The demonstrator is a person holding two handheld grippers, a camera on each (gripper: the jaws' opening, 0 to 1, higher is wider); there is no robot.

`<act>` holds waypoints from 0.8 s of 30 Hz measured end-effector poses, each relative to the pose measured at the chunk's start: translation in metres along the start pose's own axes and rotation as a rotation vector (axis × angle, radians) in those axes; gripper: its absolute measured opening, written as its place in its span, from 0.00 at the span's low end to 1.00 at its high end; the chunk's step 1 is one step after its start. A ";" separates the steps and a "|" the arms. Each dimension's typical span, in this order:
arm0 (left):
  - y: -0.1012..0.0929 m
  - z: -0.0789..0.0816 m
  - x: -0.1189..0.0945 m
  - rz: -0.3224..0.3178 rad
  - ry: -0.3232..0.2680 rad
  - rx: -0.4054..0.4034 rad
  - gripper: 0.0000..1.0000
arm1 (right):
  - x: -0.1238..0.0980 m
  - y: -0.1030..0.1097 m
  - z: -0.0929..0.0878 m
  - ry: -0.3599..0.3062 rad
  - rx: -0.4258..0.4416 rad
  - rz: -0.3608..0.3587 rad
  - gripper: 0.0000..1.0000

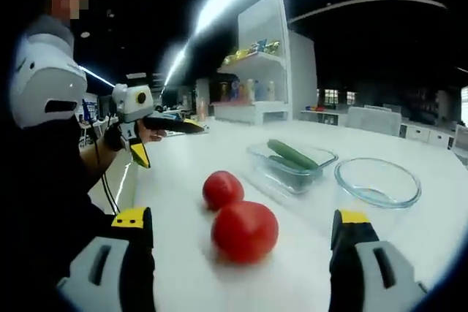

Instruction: Sort the scattered tomatoes and cucumbers on the table and place them into their respective storage containers

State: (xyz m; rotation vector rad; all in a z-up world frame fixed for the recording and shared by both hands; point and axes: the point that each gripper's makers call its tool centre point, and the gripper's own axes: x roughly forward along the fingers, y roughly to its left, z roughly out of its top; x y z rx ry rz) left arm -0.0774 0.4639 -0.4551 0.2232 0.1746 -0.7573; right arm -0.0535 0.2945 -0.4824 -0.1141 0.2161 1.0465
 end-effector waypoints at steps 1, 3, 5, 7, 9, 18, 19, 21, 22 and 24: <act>0.000 0.000 0.000 -0.001 -0.001 -0.001 0.95 | 0.000 0.000 0.000 0.002 0.000 0.002 0.97; 0.000 0.000 0.000 0.000 -0.001 -0.001 0.95 | 0.000 0.001 0.000 0.002 0.000 0.004 0.97; 0.000 -0.001 0.000 0.001 0.001 0.000 0.95 | -0.001 0.001 0.001 -0.002 0.000 0.001 0.97; -0.001 -0.001 0.000 -0.001 0.003 0.000 0.95 | -0.001 0.001 0.001 -0.002 0.000 0.002 0.96; -0.001 -0.001 0.000 -0.002 0.002 0.001 0.95 | 0.000 0.002 0.000 0.002 -0.001 0.004 0.95; -0.003 0.000 -0.001 -0.001 0.002 0.009 0.95 | 0.017 0.003 -0.023 0.086 -0.041 -0.010 0.94; -0.004 0.000 -0.001 -0.001 0.003 0.010 0.95 | 0.019 0.004 -0.025 0.091 -0.043 -0.010 0.94; -0.004 0.000 -0.002 -0.002 0.004 0.009 0.95 | 0.021 0.005 -0.028 0.103 -0.047 -0.007 0.93; -0.004 0.000 -0.003 -0.001 0.004 0.009 0.95 | 0.023 0.006 -0.030 0.108 -0.049 -0.006 0.93; -0.004 0.000 -0.004 0.002 0.005 0.011 0.95 | 0.026 0.007 -0.033 0.115 -0.050 -0.003 0.92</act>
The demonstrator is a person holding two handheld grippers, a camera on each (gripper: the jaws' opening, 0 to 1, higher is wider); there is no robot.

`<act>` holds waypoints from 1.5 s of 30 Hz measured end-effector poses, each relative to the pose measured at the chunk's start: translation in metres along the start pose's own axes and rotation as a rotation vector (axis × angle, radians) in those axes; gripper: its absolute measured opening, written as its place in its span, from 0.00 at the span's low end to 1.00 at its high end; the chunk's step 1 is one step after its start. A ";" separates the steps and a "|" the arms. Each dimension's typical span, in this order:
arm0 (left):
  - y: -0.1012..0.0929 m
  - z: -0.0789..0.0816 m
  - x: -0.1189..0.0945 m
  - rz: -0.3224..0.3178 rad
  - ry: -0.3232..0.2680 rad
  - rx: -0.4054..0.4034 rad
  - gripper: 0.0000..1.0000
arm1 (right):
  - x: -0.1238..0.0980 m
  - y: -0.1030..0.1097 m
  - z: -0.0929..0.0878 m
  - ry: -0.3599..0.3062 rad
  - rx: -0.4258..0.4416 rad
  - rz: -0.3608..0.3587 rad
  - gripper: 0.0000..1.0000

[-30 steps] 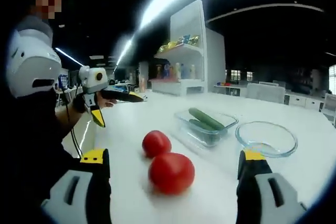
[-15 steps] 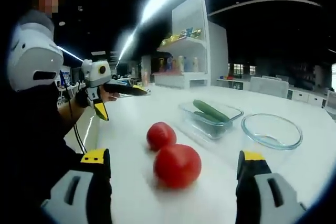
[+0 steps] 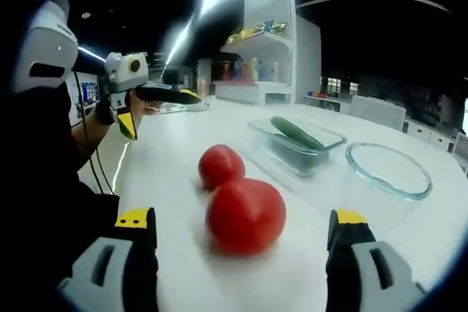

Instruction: Sort the scattered tomatoes and cucumbers on the table and place them into their respective storage containers

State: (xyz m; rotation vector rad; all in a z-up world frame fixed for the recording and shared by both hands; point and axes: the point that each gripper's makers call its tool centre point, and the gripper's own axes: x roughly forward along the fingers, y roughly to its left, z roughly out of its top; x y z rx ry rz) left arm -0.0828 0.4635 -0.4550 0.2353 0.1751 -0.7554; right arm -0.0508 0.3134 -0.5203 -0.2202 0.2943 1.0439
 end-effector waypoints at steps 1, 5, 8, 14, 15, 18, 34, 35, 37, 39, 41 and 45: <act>0.000 0.000 0.000 0.001 0.001 0.000 0.95 | 0.002 0.001 -0.001 0.003 0.000 0.002 0.91; -0.001 0.000 -0.001 0.001 0.002 0.002 0.95 | 0.006 -0.001 -0.004 0.004 -0.011 -0.002 0.85; -0.002 0.000 -0.002 0.000 0.002 0.005 0.95 | 0.012 -0.005 -0.007 0.012 0.000 -0.007 0.84; -0.002 -0.002 -0.003 0.006 0.010 0.008 0.95 | 0.019 0.000 -0.010 0.026 -0.021 0.005 0.81; -0.002 -0.002 -0.003 0.006 0.012 0.009 0.95 | 0.020 0.000 -0.010 0.028 -0.021 0.006 0.80; -0.001 -0.003 -0.004 0.009 0.015 0.010 0.95 | 0.020 -0.002 -0.011 0.029 -0.031 -0.003 0.77; -0.008 -0.005 -0.001 -0.016 0.024 0.023 0.95 | 0.025 -0.003 -0.014 0.014 -0.044 -0.033 0.61; -0.008 -0.006 -0.001 -0.017 0.025 0.022 0.95 | 0.026 -0.002 -0.014 0.013 -0.050 -0.035 0.59; -0.008 -0.006 -0.001 -0.015 0.026 0.022 0.95 | 0.027 -0.002 -0.014 0.014 -0.059 -0.039 0.54; -0.008 -0.006 -0.001 -0.013 0.027 0.024 0.95 | 0.028 -0.001 -0.014 0.014 -0.065 -0.039 0.52; -0.007 -0.007 -0.001 -0.013 0.028 0.025 0.95 | 0.028 -0.001 -0.014 0.014 -0.071 -0.044 0.52; -0.007 -0.007 0.001 -0.013 0.029 0.028 0.95 | 0.028 -0.001 -0.014 0.011 -0.071 -0.047 0.52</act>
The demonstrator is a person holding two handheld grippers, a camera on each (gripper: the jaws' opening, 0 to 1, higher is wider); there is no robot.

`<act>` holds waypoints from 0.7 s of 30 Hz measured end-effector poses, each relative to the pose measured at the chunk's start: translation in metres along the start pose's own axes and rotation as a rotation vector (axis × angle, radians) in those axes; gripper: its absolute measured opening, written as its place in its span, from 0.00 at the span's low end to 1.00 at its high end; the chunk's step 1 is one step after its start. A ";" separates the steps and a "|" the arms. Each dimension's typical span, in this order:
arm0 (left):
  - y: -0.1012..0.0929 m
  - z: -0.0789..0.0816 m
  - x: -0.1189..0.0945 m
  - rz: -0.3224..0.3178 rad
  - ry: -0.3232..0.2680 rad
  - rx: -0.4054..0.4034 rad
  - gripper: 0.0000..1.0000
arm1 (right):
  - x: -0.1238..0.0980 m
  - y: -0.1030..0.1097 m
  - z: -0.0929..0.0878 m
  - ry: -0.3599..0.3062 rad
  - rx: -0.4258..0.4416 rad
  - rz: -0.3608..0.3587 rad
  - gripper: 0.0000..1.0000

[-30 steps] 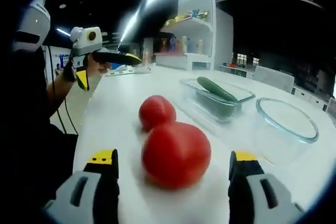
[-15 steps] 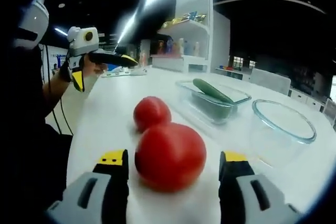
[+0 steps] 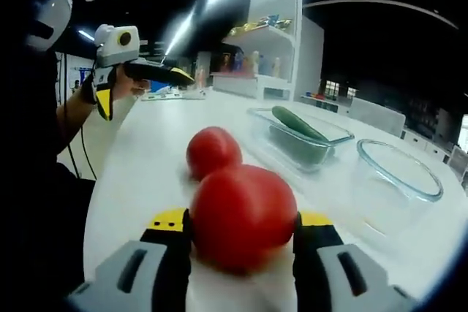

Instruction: Sort the scattered tomatoes and cucumbers on the table and place them into their respective storage containers

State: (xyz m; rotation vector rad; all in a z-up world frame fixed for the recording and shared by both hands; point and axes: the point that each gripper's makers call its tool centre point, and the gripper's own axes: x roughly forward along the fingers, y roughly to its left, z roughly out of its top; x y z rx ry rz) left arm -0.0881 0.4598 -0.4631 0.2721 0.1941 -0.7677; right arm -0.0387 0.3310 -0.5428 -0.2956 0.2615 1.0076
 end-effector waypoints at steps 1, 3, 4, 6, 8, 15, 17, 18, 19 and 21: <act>0.000 0.000 0.000 0.000 0.002 0.000 0.95 | 0.000 0.000 0.000 -0.001 0.000 0.000 0.52; 0.000 -0.001 0.001 -0.002 0.005 0.001 0.95 | 0.000 0.000 0.000 -0.002 0.000 -0.001 0.52; -0.001 -0.001 0.001 -0.003 0.005 0.003 0.95 | 0.000 0.000 0.000 -0.002 -0.002 -0.002 0.52; -0.003 0.000 0.002 -0.016 0.000 0.001 0.95 | 0.000 0.000 0.000 -0.001 -0.003 -0.007 0.52; -0.005 0.000 0.002 -0.023 -0.002 0.000 0.95 | 0.000 0.000 0.000 0.005 -0.005 -0.010 0.52; -0.006 0.000 0.003 -0.025 -0.003 -0.001 0.95 | 0.000 0.001 -0.002 0.021 -0.039 -0.009 0.52; -0.006 -0.001 0.002 -0.023 -0.002 0.000 0.95 | 0.001 0.001 -0.002 0.026 -0.050 -0.010 0.53; -0.006 -0.001 0.002 -0.023 -0.002 0.000 0.95 | 0.001 0.001 -0.002 0.028 -0.050 -0.011 0.53; -0.006 -0.001 0.002 -0.022 -0.002 -0.001 0.95 | 0.001 0.001 -0.002 0.029 -0.052 -0.011 0.53; -0.006 -0.001 0.002 -0.022 -0.002 -0.002 0.95 | 0.001 0.001 -0.003 0.032 -0.054 -0.011 0.53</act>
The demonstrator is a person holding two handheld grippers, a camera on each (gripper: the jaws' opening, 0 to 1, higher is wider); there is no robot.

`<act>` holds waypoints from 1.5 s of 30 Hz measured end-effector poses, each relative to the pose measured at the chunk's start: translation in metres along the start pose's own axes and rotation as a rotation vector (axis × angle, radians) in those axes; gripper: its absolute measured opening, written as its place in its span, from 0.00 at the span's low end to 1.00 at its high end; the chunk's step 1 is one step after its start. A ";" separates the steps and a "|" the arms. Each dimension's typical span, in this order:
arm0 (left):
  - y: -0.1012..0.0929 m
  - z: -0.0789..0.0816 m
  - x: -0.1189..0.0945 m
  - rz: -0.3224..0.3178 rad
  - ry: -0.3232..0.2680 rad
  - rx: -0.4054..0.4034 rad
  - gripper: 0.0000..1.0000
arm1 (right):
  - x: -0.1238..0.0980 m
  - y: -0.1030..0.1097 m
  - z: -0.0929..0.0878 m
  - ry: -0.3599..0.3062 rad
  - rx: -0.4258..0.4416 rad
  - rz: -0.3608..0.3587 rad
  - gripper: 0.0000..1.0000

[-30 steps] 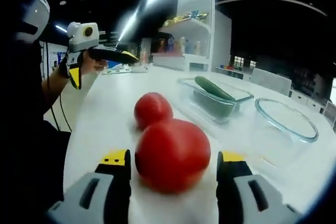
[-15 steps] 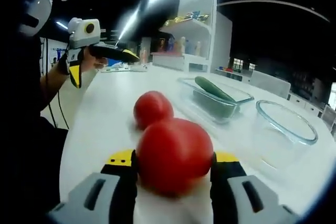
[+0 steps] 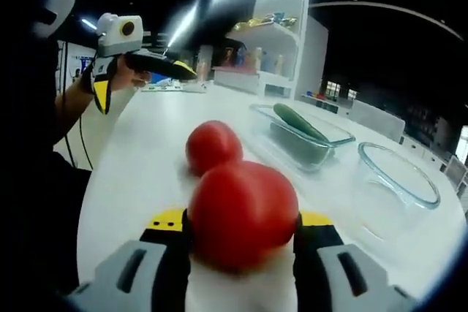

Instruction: Sort the scattered tomatoes and cucumbers on the table and place them into their respective storage containers

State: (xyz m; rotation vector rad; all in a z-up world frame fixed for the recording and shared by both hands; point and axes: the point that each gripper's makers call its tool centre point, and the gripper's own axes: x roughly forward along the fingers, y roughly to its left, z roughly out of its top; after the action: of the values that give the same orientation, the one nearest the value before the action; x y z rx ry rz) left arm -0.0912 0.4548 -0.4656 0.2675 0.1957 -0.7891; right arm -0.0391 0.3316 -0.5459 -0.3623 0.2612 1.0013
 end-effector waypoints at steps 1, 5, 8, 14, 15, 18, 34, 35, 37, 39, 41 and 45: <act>0.000 0.000 0.000 0.001 0.000 0.000 0.95 | 0.000 0.000 0.000 0.001 0.000 0.000 0.53; 0.001 -0.001 0.000 0.004 0.004 0.002 0.95 | 0.000 0.001 0.000 0.003 -0.002 -0.004 0.53; 0.002 -0.001 -0.001 0.008 0.005 0.004 0.95 | 0.000 0.001 0.001 0.004 0.031 -0.032 0.52; 0.004 -0.001 -0.002 0.015 0.006 0.008 0.94 | 0.000 -0.001 0.000 0.008 0.027 -0.056 0.51; 0.004 -0.001 -0.002 0.016 0.006 0.009 0.94 | 0.000 -0.001 0.001 0.007 0.025 -0.058 0.51; 0.004 -0.001 -0.002 0.018 0.008 0.014 0.94 | 0.000 -0.001 0.002 0.003 0.021 -0.066 0.50; 0.004 -0.001 -0.003 0.023 0.014 0.024 0.94 | -0.003 -0.005 0.006 -0.030 0.020 -0.086 0.48; 0.004 -0.001 -0.003 0.023 0.014 0.025 0.94 | -0.004 -0.006 0.006 -0.036 0.024 -0.090 0.48; 0.004 -0.001 -0.003 0.023 0.015 0.025 0.94 | -0.006 -0.008 0.008 -0.049 0.036 -0.096 0.48; 0.004 -0.001 -0.003 0.022 0.015 0.025 0.94 | -0.008 -0.010 0.011 -0.067 0.050 -0.100 0.48; 0.004 -0.001 -0.003 0.022 0.017 0.025 0.94 | -0.010 -0.012 0.013 -0.078 0.057 -0.104 0.48; 0.004 0.000 -0.003 0.021 0.015 0.027 0.94 | -0.014 -0.018 0.018 -0.100 0.055 -0.125 0.47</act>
State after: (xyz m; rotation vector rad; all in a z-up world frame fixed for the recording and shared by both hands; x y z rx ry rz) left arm -0.0906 0.4592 -0.4644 0.3004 0.1965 -0.7693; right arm -0.0303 0.3199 -0.5207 -0.2745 0.1726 0.8845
